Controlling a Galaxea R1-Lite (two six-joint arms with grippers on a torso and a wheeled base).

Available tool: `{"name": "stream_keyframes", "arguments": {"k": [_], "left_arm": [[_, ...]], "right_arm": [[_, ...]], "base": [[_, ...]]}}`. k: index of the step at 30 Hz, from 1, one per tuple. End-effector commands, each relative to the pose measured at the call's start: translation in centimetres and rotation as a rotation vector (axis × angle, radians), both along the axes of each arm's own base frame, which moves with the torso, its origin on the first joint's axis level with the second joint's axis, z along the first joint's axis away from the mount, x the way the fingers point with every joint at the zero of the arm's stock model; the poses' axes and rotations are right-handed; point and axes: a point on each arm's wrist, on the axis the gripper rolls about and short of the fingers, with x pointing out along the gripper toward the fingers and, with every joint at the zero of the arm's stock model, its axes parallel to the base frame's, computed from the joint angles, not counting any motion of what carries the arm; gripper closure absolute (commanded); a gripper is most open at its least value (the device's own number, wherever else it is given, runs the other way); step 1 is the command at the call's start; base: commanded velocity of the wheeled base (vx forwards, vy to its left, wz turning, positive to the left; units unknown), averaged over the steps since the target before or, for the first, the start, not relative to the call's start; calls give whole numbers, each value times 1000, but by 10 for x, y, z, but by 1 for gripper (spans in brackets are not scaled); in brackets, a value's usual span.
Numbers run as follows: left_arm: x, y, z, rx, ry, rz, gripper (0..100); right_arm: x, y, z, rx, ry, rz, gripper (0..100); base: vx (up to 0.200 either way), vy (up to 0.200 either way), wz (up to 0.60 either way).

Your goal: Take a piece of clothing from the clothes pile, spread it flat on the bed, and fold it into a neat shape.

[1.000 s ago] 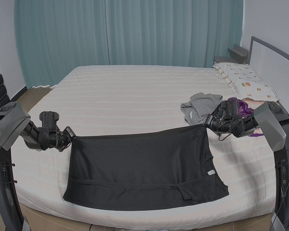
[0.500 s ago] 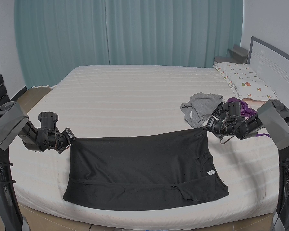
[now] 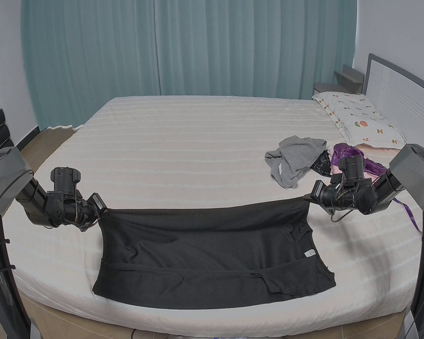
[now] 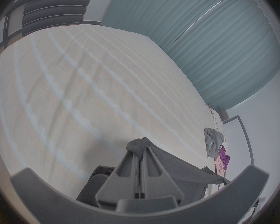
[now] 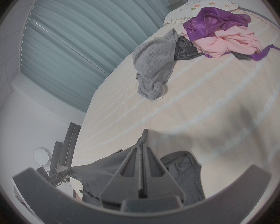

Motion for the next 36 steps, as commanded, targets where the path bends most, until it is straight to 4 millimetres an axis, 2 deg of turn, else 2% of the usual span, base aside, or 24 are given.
{"name": "stream_keyframes", "arguments": {"k": [1,6,7,10,14,22,23,24,25,29,36], "left_arm": [[-14,-2,9,7,2,-9,100],[-30,-6,4,23,43,-35,100],[-30,-6,4,23,43,-35,100],[-44,-7,-8,45,100,-64,100],[-53,-8,-18,48,145,-76,100],[-64,-13,-28,42,200,-90,100],[-65,-13,-29,42,203,-91,0],[-68,-16,-31,43,216,-101,0],[-69,-18,-32,45,220,-109,0],[-70,-21,-30,51,215,-119,0],[-64,-20,-20,49,175,-102,0]], "right_arm": [[-18,-5,8,1,6,6,100],[-43,-6,-8,-7,94,31,100],[-43,-6,-8,-7,94,31,100],[-59,-7,-22,-29,110,47,100],[-74,-9,-37,-56,131,71,100],[-89,-7,-54,-140,148,157,100],[-90,-7,-55,-142,149,159,100],[-91,-7,-55,-150,147,168,100],[-91,-7,-55,-152,146,170,0],[-90,-6,-51,-144,137,165,0],[-77,-10,-27,-71,71,109,0]], "base": [[0,0,0],[0,0,0],[0,0,0],[0,0,0],[0,0,0],[0,0,0],[0,0,0],[0,0,0],[0,0,0],[0,0,0],[0,0,0]]}}
